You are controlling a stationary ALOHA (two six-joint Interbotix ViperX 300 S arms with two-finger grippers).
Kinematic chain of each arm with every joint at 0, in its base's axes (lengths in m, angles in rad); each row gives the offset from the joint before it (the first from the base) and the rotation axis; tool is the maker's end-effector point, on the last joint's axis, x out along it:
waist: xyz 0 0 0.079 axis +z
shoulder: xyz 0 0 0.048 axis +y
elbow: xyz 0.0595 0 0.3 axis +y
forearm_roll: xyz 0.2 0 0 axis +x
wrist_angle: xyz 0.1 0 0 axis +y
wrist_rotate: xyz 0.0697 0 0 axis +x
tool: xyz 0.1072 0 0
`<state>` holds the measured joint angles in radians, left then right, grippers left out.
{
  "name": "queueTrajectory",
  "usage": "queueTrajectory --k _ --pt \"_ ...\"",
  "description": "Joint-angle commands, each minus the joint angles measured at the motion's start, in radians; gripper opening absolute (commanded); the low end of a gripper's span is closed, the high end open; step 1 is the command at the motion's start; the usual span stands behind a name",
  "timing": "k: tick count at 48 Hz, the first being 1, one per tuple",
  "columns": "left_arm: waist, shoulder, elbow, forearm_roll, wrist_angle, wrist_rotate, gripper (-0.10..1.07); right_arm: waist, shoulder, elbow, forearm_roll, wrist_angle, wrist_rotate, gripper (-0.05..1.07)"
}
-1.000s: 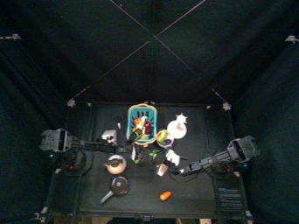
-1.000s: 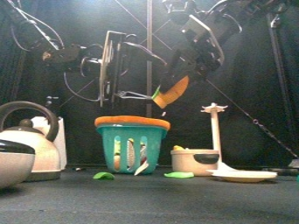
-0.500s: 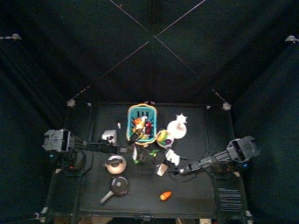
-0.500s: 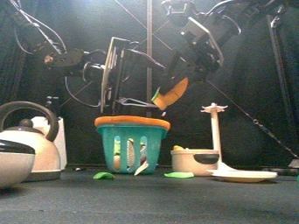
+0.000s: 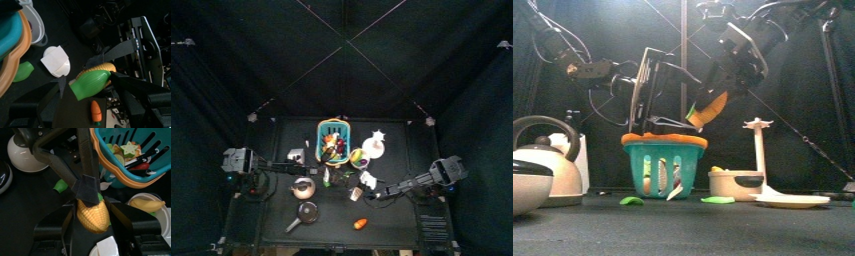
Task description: Remove corn husk
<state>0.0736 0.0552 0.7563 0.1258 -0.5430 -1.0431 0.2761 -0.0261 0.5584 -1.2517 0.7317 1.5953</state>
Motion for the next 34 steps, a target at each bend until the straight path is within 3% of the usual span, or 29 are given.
queueTrajectory --k 1,15,34 --pt "0.005 -0.008 -0.015 0.000 0.020 0.003 0.93 -0.003 -0.018 -0.026 -0.006 0.000 0.000 0.59" --pt "0.006 -0.012 -0.011 0.000 0.025 0.003 0.75 -0.003 -0.018 -0.026 -0.006 0.000 0.000 0.58" --pt "0.006 -0.025 0.015 -0.002 0.026 0.003 0.62 -0.002 -0.021 -0.020 -0.005 0.003 0.000 0.58"
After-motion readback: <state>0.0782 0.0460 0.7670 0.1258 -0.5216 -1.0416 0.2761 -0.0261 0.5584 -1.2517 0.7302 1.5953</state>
